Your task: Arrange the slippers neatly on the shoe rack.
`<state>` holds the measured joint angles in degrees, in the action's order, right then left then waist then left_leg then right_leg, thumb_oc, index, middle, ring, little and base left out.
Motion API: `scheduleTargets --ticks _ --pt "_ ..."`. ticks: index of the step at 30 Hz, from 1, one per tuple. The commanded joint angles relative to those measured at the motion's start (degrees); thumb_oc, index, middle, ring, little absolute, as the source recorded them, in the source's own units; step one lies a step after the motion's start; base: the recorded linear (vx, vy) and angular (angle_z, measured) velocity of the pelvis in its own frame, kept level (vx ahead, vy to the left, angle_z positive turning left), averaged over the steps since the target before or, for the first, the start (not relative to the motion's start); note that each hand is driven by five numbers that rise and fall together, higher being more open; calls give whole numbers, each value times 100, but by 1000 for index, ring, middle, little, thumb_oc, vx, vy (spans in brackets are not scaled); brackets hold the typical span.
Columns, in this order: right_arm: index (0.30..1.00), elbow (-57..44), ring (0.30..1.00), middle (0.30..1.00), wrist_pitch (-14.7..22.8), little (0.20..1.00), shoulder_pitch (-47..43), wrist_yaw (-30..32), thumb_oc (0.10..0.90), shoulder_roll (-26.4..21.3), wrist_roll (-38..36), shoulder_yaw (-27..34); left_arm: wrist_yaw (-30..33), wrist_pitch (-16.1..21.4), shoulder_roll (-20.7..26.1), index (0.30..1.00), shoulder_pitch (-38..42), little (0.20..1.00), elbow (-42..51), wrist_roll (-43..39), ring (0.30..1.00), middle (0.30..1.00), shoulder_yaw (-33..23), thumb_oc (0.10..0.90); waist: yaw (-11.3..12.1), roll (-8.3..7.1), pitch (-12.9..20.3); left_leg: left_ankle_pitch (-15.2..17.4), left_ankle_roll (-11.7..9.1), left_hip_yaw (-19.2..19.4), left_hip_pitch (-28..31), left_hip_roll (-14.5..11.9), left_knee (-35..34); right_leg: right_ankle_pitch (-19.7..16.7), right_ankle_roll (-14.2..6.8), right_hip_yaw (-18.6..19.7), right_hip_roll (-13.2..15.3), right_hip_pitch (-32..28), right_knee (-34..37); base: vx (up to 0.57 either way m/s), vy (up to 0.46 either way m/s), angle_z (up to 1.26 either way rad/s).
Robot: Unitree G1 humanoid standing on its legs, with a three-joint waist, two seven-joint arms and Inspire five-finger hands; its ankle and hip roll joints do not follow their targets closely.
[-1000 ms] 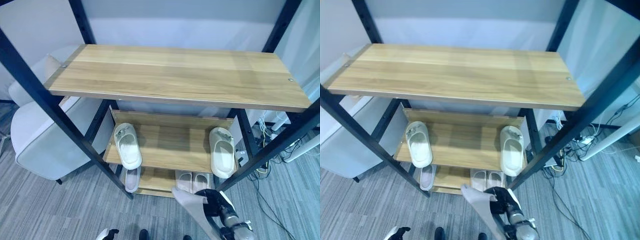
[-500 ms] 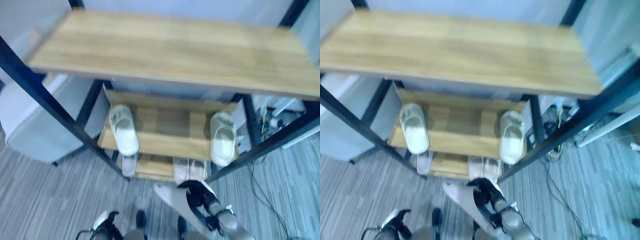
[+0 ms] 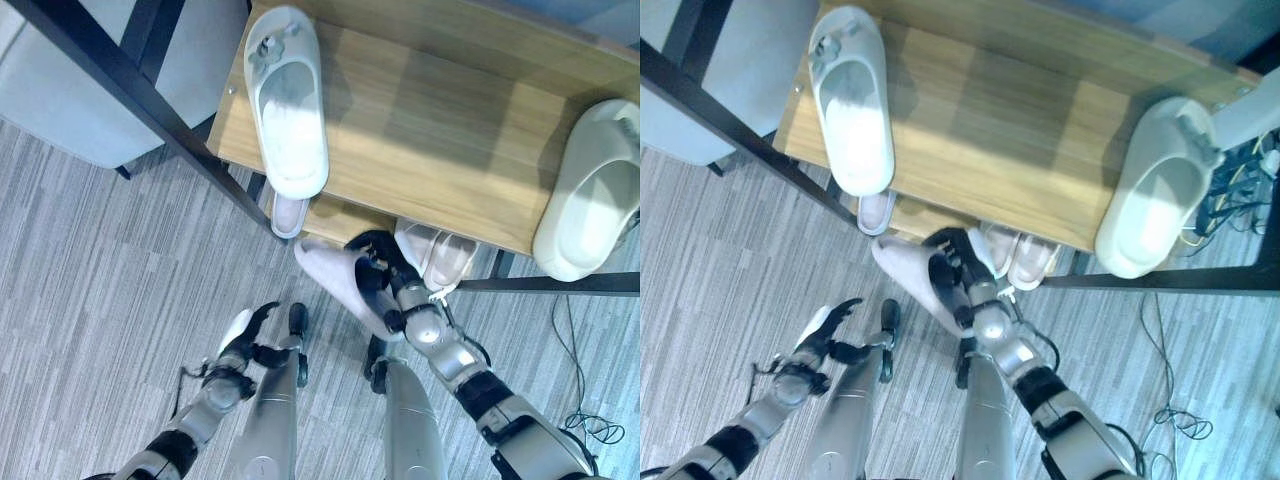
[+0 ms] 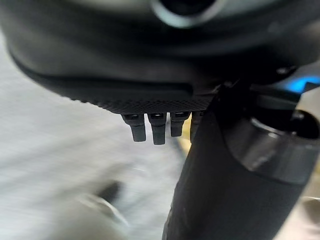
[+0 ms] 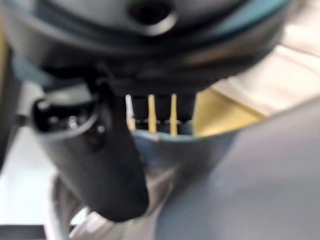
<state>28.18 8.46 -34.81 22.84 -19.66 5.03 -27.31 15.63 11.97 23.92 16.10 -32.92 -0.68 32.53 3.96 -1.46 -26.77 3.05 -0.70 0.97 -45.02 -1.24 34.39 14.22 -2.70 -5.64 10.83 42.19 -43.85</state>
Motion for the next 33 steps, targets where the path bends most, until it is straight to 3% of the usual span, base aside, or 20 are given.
scheduleTargets --ticks 1,4,5,6,8,9,15,20,21,24,28,33 --pt "300 -836 300 300 214 300 -191 596 400 -107 548 172 116 583 -231 900 -157 900 834 -281 900 900 195 800 40 253 567 1417 -148 -182 -562 -408 1427 322 -237 26 130 668 -438 31 5 -7" --pt "300 -840 300 300 113 300 -810 948 400 -247 906 260 205 675 -97 900 -163 900 1362 -445 900 900 196 800 129 321 691 1825 -12 -321 -1516 -406 2487 730 -129 101 120 1588 -1375 -30 -6 -10" --pt "300 -803 300 300 -11 300 -1252 1144 400 -365 1004 335 311 724 -2 900 -105 900 1680 -525 900 900 198 800 176 332 761 2063 72 -429 -2065 -387 3151 965 -34 179 122 2131 -2022 -43 -12 -9" --pt "300 -793 300 300 -14 300 -1273 1148 400 -363 1004 335 311 715 5 900 -94 900 1691 -528 900 900 193 800 179 332 789 2099 71 -438 -2150 -389 3226 1000 -34 184 123 2212 -2092 -39 -32 -10" --pt "300 -602 300 300 -205 300 -1892 1244 400 -561 1040 253 355 762 145 900 80 900 2085 -791 900 900 195 800 225 335 889 2365 151 -570 -2904 -318 4158 1328 102 240 116 2966 -3023 3 -32 -1" --pt "300 -583 300 300 -203 300 -1923 1249 400 -560 1035 246 353 755 151 900 91 900 2096 -797 900 900 186 800 223 333 906 2394 150 -575 -2974 -316 4220 1358 101 247 119 3035 -3085 29 -16 11" --pt "300 167 300 300 -465 300 -3315 1380 400 -998 725 -43 751 813 564 900 237 900 3383 -1226 900 900 -264 800 330 370 887 3033 252 -749 -4260 -178 6278 2043 279 456 189 4385 -5202 69 12 1" --pt "300 489 300 300 -433 300 -3756 1413 400 -1177 526 -234 1557 1119 1175 900 -431 900 4378 -860 900 900 -1485 800 519 445 597 3533 278 -880 -4491 -116 7445 2507 323 796 152 4725 -6547 133 37 -2" --pt "300 512 300 300 -429 300 -3751 1389 400 -1213 517 -298 1967 1199 1262 900 -660 900 4392 -695 900 900 -1936 800 589 475 501 3674 272 -935 -4492 -91 7789 2622 328 940 125 4762 -6918 148 30 -4" --pt "300 521 300 300 -412 300 -3759 1322 400 -1157 477 -377 2358 1248 1327 900 -894 900 4144 -592 900 900 -2415 800 617 520 362 3849 257 -1013 -4493 -60 8278 2777 329 1102 86 4773 -7418 101 16 -7" --pt "300 428 300 300 -448 300 -3913 1248 400 -1118 561 -516 2561 1186 1321 900 -1064 900 3822 -587 900 900 -2701 800 628 561 205 3981 244 -1066 -4494 -33 8672 2886 347 1250 68 4774 -7838 62 19 3" --pt "300 1024 300 300 -484 300 -4905 1288 400 -957 541 -997 2710 1208 1445 900 -1168 900 3491 -490 900 900 -2727 800 767 680 22 4087 229 -1155 -4494 31 9121 2935 340 1412 67 4776 -8292 40 44 3"
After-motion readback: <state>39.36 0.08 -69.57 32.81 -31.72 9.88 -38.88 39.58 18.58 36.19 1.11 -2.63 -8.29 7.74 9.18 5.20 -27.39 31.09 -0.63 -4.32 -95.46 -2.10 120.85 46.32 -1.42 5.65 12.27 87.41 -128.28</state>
